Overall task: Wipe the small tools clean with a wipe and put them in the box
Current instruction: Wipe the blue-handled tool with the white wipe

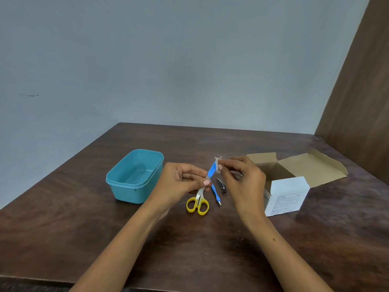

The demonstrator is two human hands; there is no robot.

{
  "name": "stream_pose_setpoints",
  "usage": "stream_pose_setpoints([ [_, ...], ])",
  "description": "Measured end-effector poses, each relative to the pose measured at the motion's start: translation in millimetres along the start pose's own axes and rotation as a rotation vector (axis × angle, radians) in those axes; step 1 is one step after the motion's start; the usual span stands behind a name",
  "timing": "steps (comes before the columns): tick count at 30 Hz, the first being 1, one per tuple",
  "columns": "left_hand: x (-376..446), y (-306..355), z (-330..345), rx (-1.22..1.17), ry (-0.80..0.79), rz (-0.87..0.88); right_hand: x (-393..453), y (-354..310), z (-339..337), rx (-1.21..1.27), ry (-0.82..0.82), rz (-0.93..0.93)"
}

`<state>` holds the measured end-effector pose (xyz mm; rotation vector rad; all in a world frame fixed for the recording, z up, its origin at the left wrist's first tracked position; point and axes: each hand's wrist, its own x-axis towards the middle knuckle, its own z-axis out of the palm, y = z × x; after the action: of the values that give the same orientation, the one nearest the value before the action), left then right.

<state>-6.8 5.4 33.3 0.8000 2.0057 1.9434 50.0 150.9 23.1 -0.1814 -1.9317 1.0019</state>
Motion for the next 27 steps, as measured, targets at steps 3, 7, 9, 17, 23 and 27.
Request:
stream_pose_setpoints([
  [3,-0.4,0.2,2.0,0.010,-0.032,-0.035,-2.5,-2.0,2.4,0.013,-0.066,-0.012],
  [7,0.5,0.7,0.9,0.006,-0.010,-0.065,-3.5,-0.7,5.0,0.020,-0.139,-0.028],
  [9,0.5,0.0,-0.3,0.012,0.008,-0.076,-3.6,0.1,5.2,-0.004,-0.167,-0.044],
  [17,4.0,-2.9,0.0,-0.141,0.107,-0.167,-3.6,-2.6,1.5,0.106,-0.094,-0.014],
  [23,3.6,-0.4,1.2,-0.183,0.185,-0.102,-9.1,-7.5,1.8,0.129,-0.194,-0.026],
  [27,3.2,1.1,3.6,-0.193,0.199,-0.096,-9.5,-3.8,6.4,-0.043,-0.158,-0.133],
])
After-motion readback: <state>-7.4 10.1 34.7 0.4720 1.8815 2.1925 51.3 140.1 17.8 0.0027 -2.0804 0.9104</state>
